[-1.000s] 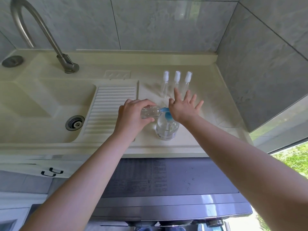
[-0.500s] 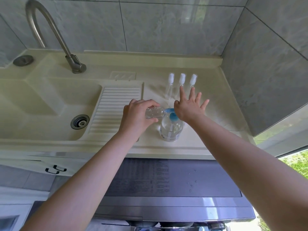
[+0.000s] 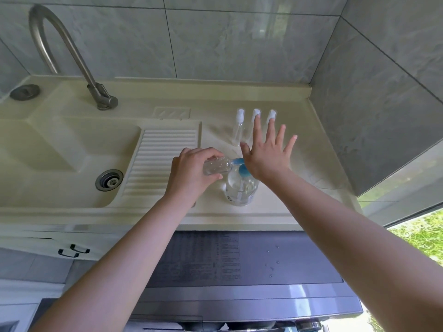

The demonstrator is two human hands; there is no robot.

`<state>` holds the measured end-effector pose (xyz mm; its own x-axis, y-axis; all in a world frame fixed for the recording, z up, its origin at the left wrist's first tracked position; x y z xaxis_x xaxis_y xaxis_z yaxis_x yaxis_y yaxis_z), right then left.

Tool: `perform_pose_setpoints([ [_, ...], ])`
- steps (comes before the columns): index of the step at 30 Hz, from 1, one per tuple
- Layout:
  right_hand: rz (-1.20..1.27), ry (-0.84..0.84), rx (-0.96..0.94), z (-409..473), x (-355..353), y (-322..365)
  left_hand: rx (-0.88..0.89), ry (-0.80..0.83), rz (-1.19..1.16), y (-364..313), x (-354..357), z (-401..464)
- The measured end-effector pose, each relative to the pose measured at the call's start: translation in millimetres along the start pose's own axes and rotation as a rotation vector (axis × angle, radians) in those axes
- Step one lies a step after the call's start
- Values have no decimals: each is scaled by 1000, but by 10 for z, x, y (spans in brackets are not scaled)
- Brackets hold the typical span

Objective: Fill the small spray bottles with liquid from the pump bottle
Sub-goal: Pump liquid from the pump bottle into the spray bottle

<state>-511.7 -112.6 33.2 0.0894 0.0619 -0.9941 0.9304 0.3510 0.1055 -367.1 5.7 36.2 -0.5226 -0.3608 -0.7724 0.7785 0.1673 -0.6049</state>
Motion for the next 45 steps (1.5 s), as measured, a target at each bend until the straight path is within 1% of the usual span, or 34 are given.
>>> perform_pose_setpoints([
  [5, 5, 36, 36, -50, 142, -8, -21, 2, -11, 6, 40, -11],
  [11, -119, -119, 33, -13, 9, -71, -17, 0, -10, 7, 28, -7],
  [13, -72, -76, 52, -21, 52, -105, -23, 1, -19, 12, 37, -2],
  [15, 53, 20, 98, -60, 172, -114, -29, 10, -14, -2, 49, 2],
  [17, 88, 62, 115, -86, 233, -110, -28, 16, 0, -22, 59, 2],
  [22, -25, -49, 70, -22, 47, -156, -19, 12, 3, -19, 51, 2],
  [23, -19, -38, 64, -28, 54, -163, -17, 6, -5, -12, 53, 4],
  [27, 124, 123, 131, -118, 250, -133, -23, 2, -15, -7, 76, -6],
  [28, 124, 131, 133, -119, 264, -116, -25, 4, -11, -12, 75, -7],
  [33, 79, 19, 90, -163, 156, -128, -7, -3, 11, -16, 55, -1],
  [38, 220, 130, 157, -229, 339, -80, -19, -3, -2, -1, 79, -3],
  [43, 217, 75, 134, -248, 288, -116, -5, -11, 3, 8, 69, -6],
  [45, 231, 111, 156, -281, 316, -145, -3, -7, -4, 14, 77, -11],
])
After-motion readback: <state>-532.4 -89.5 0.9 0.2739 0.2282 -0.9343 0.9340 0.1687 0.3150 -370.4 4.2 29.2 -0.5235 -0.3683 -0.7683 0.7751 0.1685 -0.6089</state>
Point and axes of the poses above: each hand's wrist, its own z-axis towards the middle knuckle, its own x-axis out of the palm, y = z × x, the point moved 3 cm from there along z, towards the middle knuckle, and after that the axes turned 2 degrees about -z, right-handed, at the moved point
